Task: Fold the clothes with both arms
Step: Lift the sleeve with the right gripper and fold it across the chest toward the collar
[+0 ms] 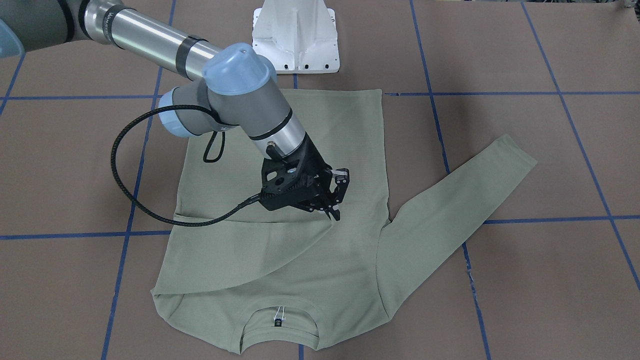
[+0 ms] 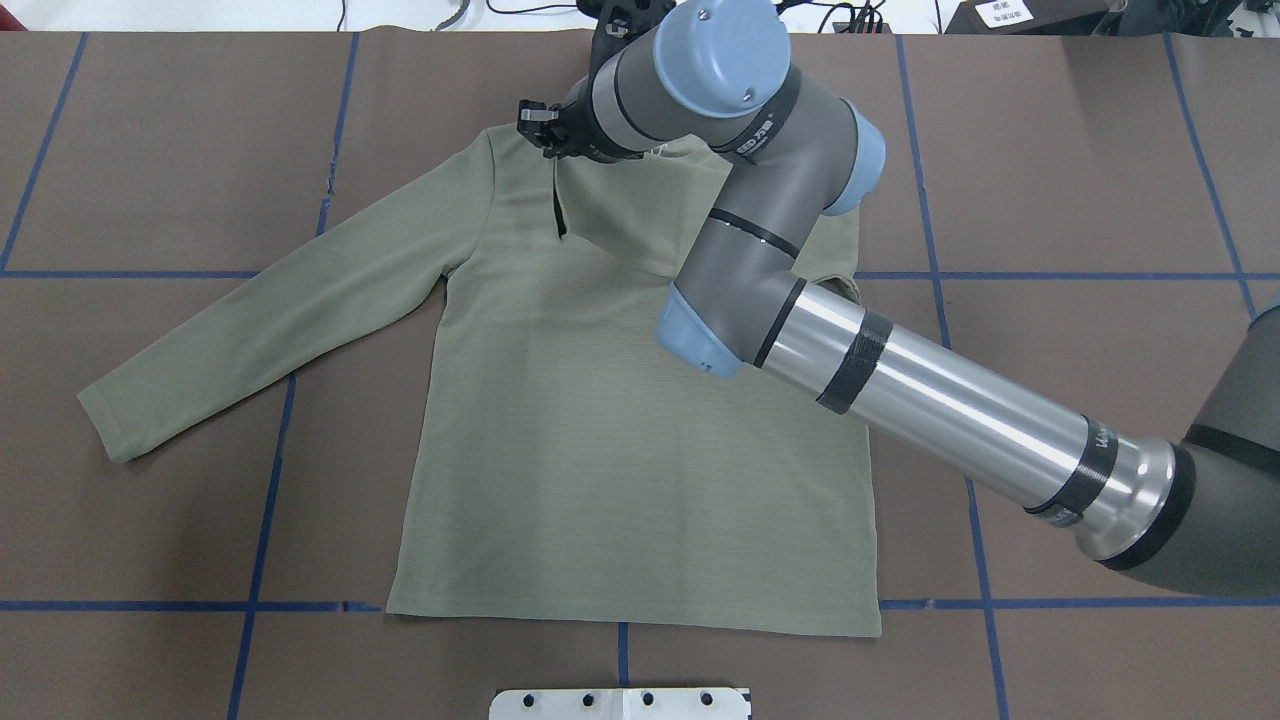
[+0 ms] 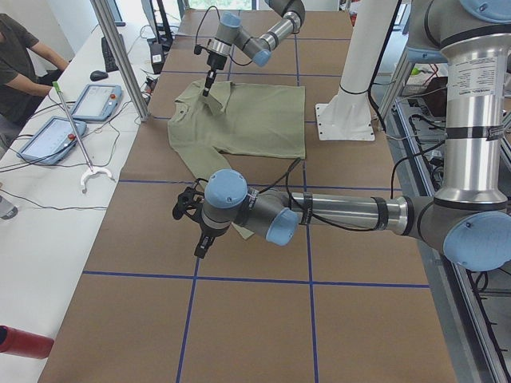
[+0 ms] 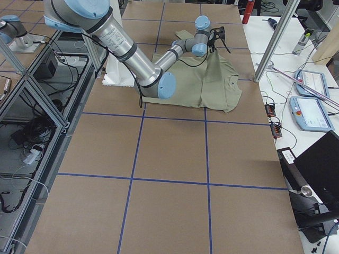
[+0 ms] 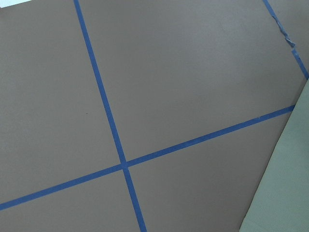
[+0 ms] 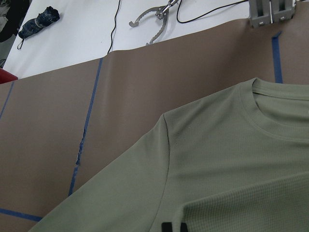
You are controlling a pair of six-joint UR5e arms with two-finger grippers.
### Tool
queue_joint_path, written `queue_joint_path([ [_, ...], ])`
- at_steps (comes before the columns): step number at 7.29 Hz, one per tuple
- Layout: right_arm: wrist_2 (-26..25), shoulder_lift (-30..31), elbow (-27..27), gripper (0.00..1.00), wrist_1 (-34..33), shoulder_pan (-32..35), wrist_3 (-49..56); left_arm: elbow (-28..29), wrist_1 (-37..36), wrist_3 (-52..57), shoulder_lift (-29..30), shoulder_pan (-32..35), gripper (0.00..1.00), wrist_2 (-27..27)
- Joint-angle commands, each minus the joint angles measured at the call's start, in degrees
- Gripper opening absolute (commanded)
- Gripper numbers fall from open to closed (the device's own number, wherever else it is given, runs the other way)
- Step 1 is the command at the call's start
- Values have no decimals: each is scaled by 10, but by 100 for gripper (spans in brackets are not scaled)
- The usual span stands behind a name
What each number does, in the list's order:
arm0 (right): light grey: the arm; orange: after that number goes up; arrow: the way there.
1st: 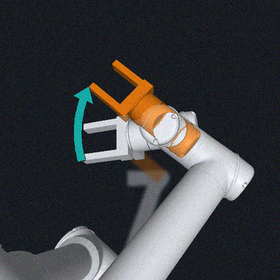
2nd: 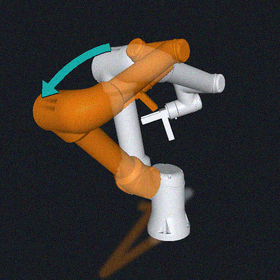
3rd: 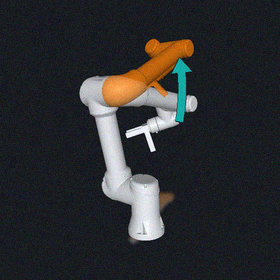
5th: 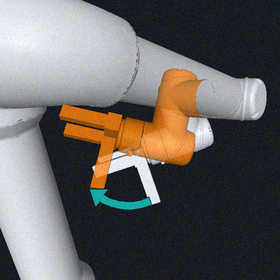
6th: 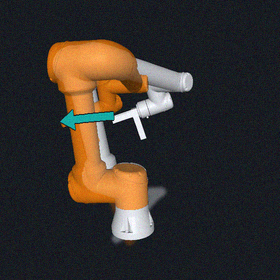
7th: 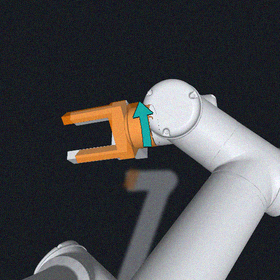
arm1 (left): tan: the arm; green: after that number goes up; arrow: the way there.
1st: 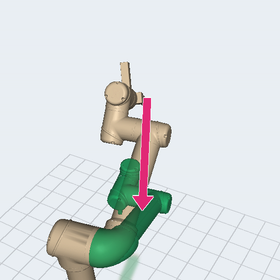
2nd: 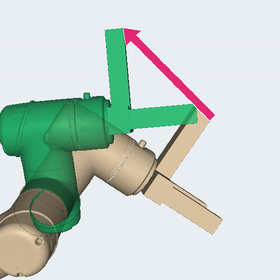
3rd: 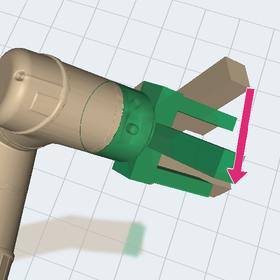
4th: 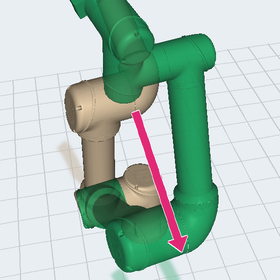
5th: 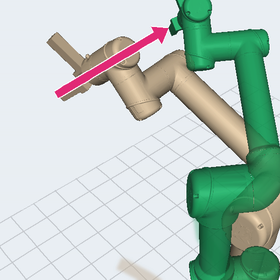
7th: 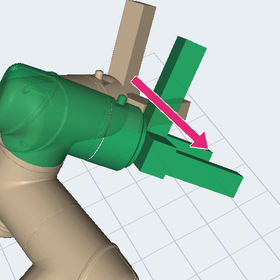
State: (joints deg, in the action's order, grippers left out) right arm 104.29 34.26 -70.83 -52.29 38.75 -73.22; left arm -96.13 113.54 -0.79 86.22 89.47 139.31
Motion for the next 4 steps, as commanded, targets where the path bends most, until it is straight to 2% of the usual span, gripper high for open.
queue_joint_path([
  [1,-19,-11,17,0,1,-25,2,0,0,0,0,0,100,0],
  [4,-19,-48,49,0,3,-48,2,-4,-1,0,0,1,100,0],
])
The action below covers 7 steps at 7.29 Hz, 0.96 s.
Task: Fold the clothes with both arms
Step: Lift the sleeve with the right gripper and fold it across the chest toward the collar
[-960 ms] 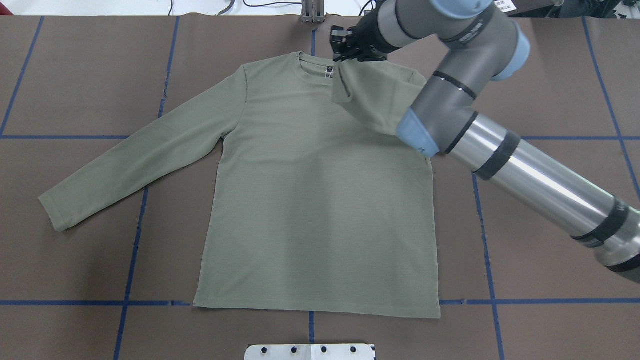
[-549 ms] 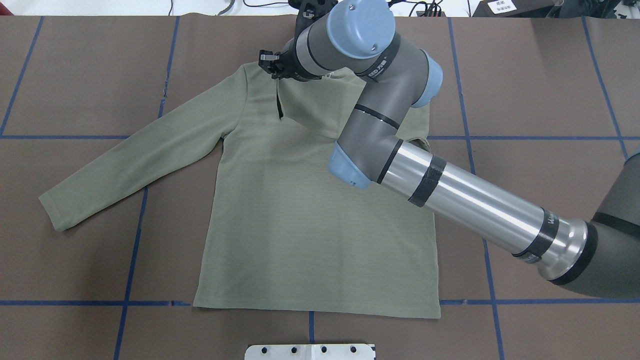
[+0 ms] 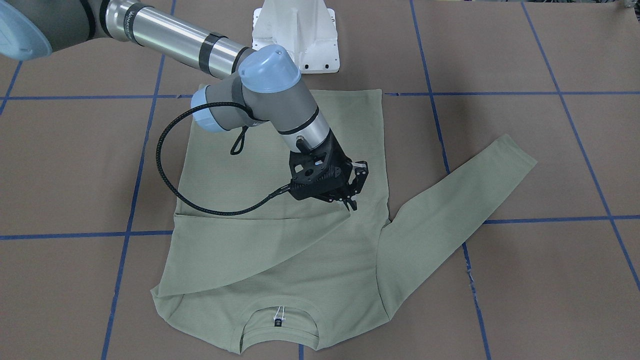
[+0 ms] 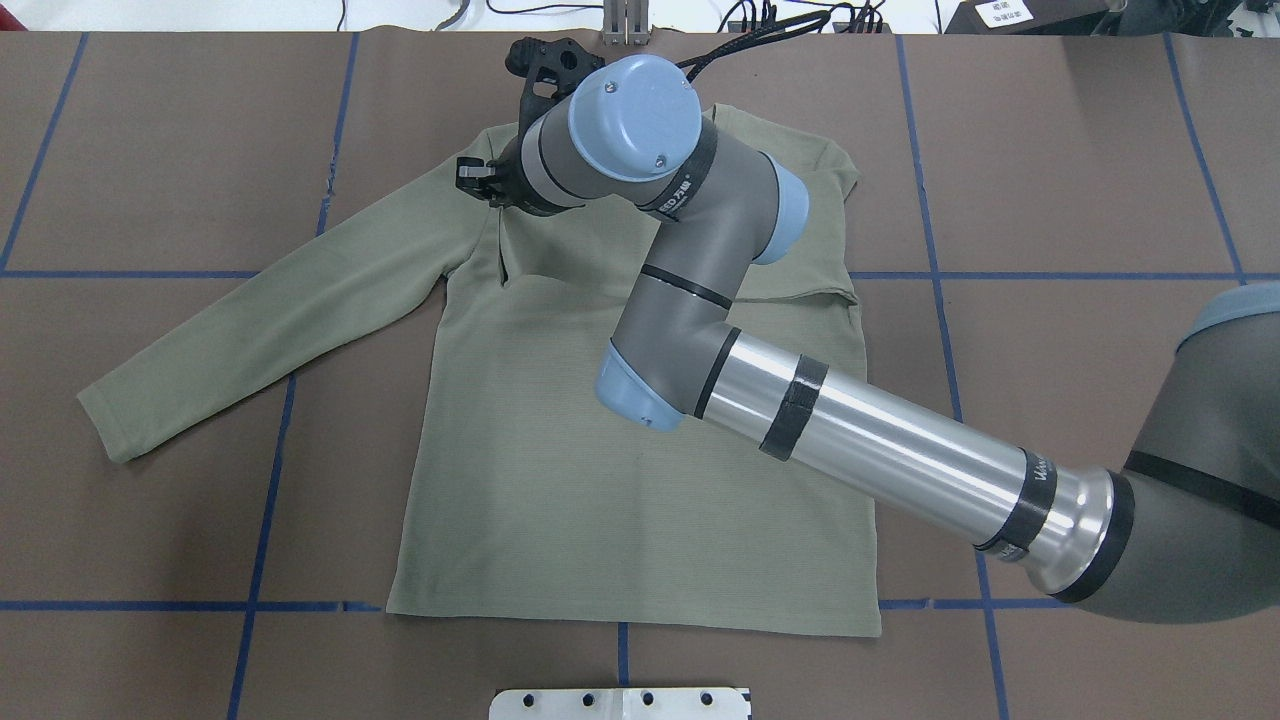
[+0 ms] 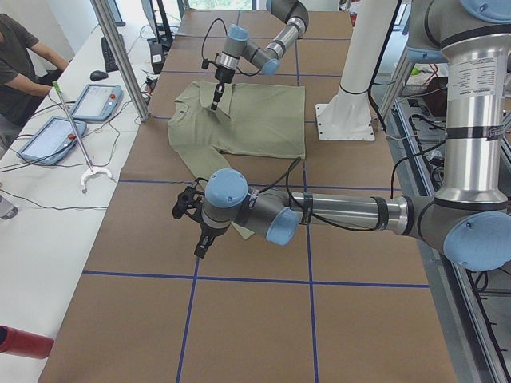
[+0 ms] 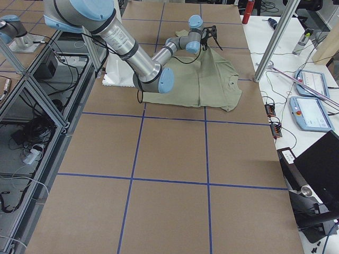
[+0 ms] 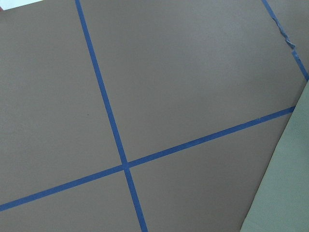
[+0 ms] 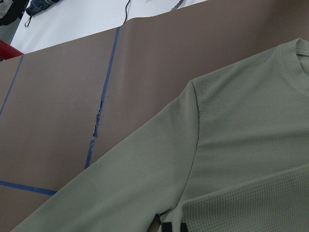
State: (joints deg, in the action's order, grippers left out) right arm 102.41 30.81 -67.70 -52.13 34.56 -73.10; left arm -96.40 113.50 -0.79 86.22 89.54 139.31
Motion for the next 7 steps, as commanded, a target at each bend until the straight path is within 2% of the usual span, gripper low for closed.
queue_joint_path([
  [1,-1,-14,21,0,3,-6,1,-1,0,0,0,0,100,0],
  [3,-18,-26,62,0,5,-6,1,-1,-1,0,0,0,100,0],
  [5,-29,-72,130,0,5,-8,2,-1,-1,0,1,0,100,0],
  [7,-61,-106,159,0,5,-26,2,1,-3,0,1,-1,100,-2],
])
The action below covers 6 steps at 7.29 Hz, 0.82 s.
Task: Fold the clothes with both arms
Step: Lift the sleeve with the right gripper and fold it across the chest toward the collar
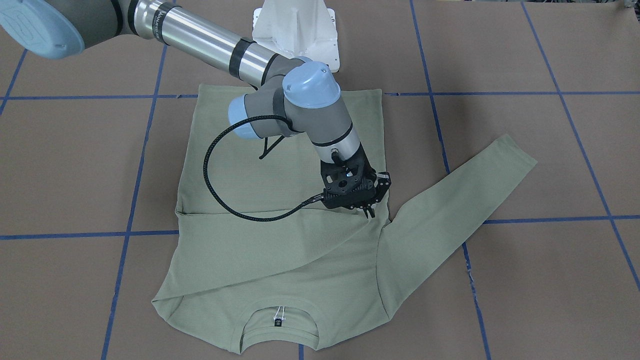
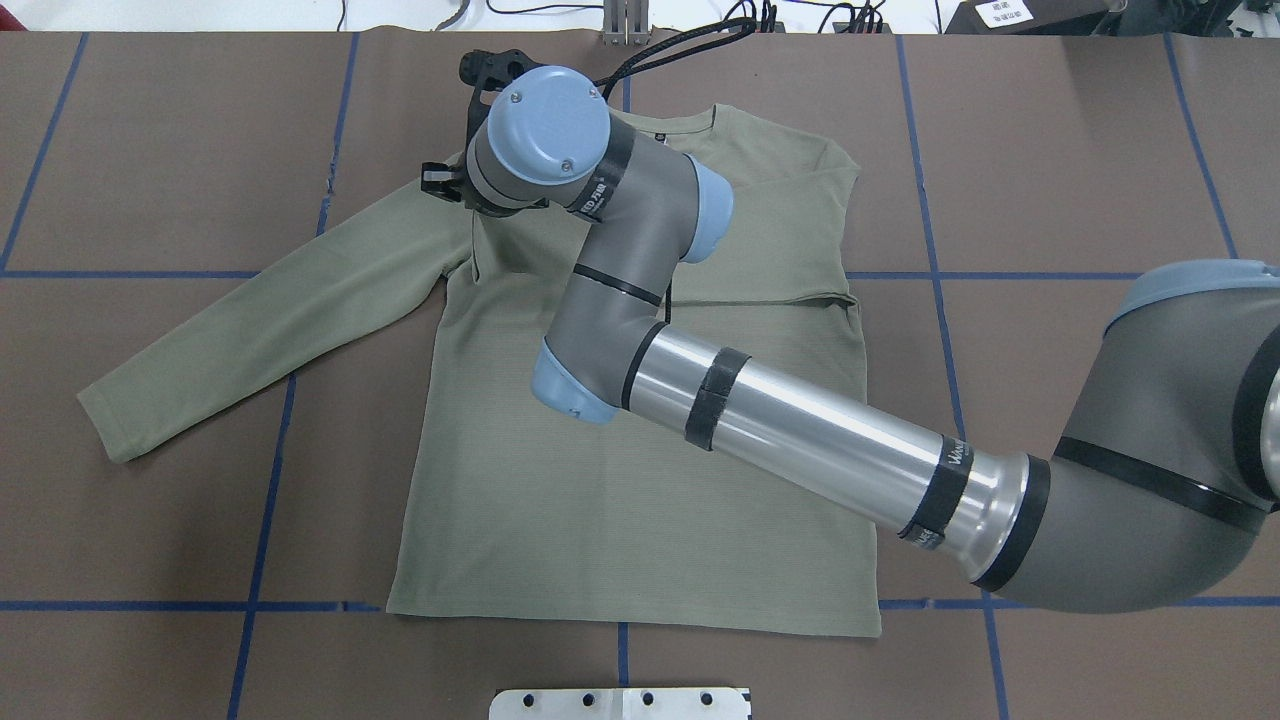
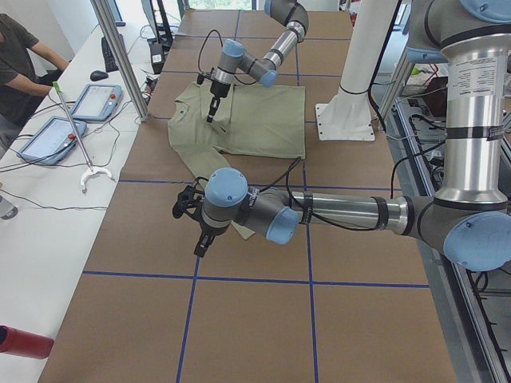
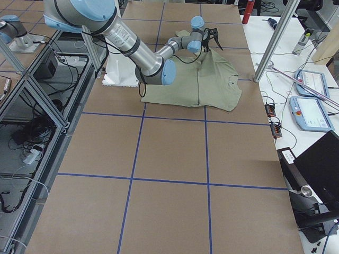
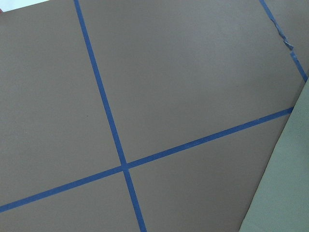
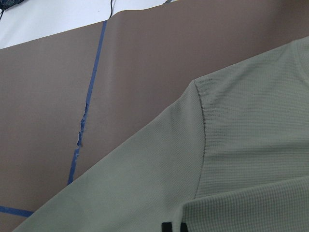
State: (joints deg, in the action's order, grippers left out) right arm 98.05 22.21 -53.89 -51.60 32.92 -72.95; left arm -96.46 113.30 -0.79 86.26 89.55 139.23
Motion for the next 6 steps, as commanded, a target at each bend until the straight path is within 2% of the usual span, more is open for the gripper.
queue_joint_path([
  [1,-20,-41,58,0,0,-11,5,1,-1,0,0,-1,100,-1],
  [2,-26,-44,69,18,1,-11,15,0,-2,0,0,-1,100,0],
  [3,-44,-44,70,99,0,-12,17,1,-2,0,0,-1,100,0],
  [6,-49,-50,70,100,0,-13,15,1,-2,-2,2,-1,100,-1],
])
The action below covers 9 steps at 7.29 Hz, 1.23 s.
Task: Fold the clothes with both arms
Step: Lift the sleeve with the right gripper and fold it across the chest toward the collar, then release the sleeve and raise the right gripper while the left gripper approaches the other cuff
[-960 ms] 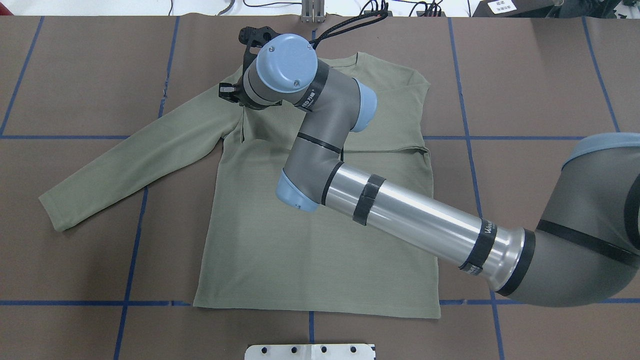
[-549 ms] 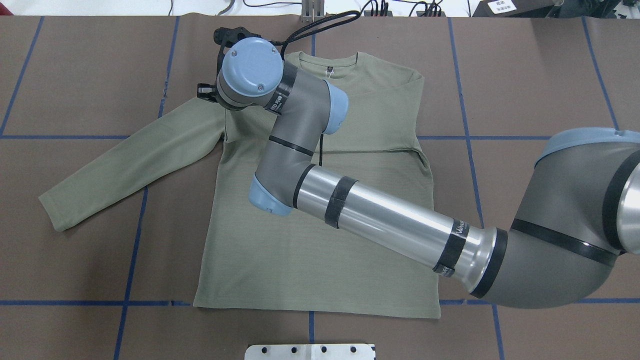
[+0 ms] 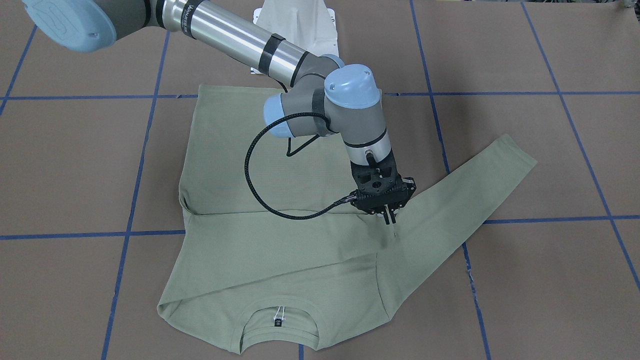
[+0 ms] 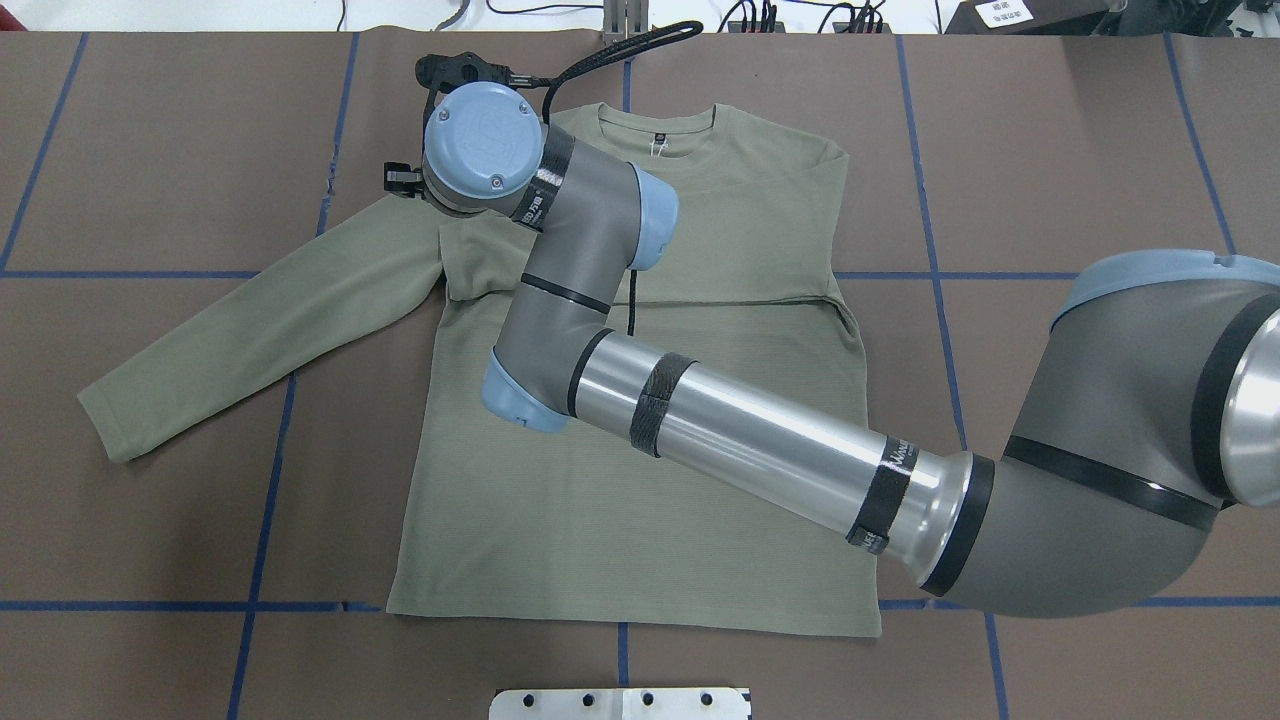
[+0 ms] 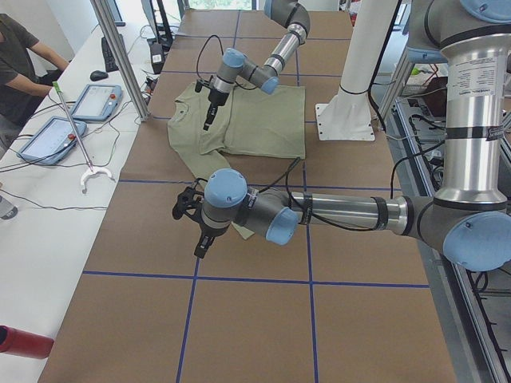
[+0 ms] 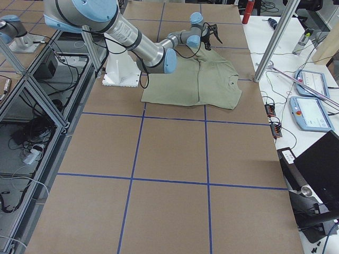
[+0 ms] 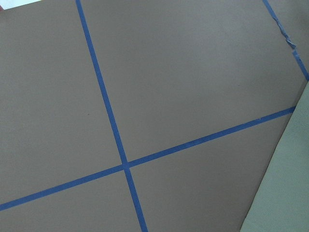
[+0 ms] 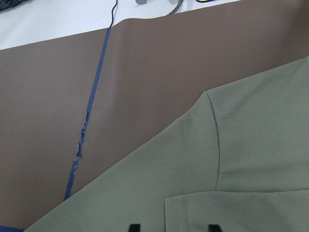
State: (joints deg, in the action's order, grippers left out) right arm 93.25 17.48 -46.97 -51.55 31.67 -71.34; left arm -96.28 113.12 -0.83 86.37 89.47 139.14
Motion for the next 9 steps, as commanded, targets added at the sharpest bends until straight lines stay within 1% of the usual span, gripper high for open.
queue_joint_path([
  [1,9,-1,-3,100,-5,1,-7,1,4,-41,7,-1,100,0],
  [2,31,9,-20,100,-15,2,-12,-4,20,-124,11,-7,100,-5],
  [3,63,45,-91,100,-95,11,-11,-5,65,-191,10,-22,100,-6],
  [4,96,100,-178,100,-157,21,-4,-8,119,-279,-1,-50,100,-8],
  [5,128,141,-230,100,-191,30,-3,-11,176,-356,-22,-92,100,-36],
  [6,152,174,-290,100,-252,44,-2,-14,224,-432,-39,-132,100,-65],
  [7,164,204,-351,100,-317,62,-2,-38,234,-488,-56,-161,100,-77],
  [8,204,233,-403,100,-368,93,-2,-81,235,-552,-84,-215,100,-133],
  [9,252,277,-462,100,-403,120,0,-112,234,-639,-98,-293,100,-203],
])
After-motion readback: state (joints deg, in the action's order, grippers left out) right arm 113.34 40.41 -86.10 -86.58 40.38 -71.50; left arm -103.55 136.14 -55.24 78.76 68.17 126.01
